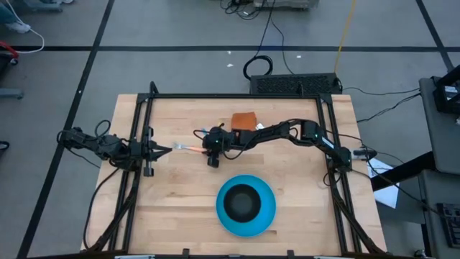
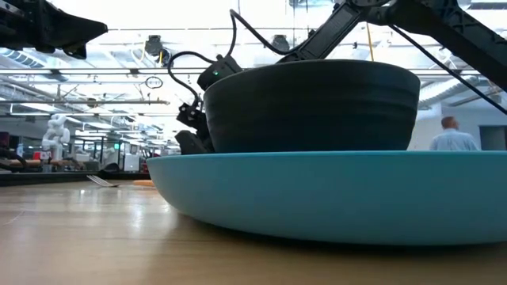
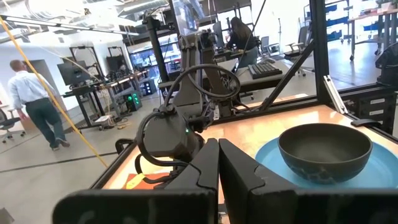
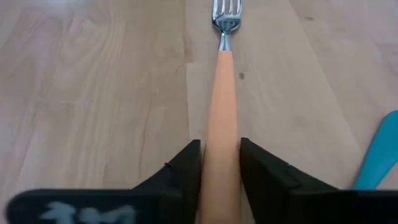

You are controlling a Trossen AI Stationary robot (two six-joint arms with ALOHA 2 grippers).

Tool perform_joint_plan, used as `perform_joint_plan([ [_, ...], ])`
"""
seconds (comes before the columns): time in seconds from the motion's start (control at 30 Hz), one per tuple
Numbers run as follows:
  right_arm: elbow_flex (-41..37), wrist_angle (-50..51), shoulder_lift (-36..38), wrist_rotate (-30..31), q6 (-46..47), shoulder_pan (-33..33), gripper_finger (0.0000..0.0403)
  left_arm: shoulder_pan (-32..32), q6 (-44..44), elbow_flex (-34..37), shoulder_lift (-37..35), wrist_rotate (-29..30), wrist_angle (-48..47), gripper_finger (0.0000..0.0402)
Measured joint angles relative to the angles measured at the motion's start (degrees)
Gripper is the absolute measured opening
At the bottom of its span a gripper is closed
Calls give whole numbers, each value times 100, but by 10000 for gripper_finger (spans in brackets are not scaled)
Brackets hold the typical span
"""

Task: Set table place
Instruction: Put the orange fork on the left side of the blue plate

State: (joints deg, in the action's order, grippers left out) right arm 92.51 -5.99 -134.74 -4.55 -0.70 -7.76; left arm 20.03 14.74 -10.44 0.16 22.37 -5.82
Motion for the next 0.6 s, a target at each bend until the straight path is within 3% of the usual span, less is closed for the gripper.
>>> perform_joint_plan([
  [0.1, 0, 10, 0, -18, -9, 2, 65, -1, 0, 0, 0, 0, 0, 17],
  [0.6, -29, -117, 126, -27, -269, 53, 65, -2, 2, 0, -2, 2, 0, 17],
])
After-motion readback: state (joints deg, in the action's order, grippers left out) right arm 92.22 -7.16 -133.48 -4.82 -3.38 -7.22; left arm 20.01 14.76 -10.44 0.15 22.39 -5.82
